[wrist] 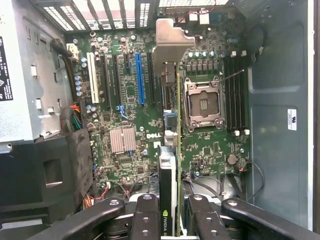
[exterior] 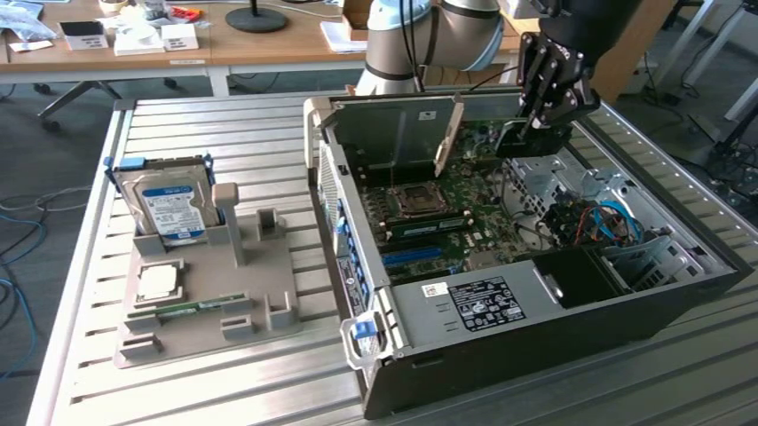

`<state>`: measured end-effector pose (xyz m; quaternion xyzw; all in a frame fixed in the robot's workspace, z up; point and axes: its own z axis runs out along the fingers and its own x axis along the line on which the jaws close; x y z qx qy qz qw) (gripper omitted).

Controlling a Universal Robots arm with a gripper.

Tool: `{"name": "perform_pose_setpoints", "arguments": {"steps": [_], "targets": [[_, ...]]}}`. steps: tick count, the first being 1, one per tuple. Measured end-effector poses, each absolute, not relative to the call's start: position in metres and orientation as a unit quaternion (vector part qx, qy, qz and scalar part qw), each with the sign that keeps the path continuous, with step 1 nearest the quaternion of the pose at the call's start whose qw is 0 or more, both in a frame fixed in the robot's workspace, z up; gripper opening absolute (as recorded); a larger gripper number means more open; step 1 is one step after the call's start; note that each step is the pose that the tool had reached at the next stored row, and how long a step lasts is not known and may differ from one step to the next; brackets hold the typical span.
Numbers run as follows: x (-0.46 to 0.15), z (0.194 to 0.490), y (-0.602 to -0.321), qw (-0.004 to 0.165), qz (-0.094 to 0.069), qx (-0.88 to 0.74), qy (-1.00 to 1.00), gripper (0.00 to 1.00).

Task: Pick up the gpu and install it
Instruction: 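Insert the gpu into the slot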

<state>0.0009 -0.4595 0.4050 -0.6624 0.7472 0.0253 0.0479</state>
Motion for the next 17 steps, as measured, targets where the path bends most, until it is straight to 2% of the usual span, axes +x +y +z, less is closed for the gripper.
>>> {"name": "perform_pose_setpoints", "arguments": {"steps": [17], "targets": [[-0.0063,0.402,-0.4653,0.048,0.025,-0.665,0.745,0.27]]}}
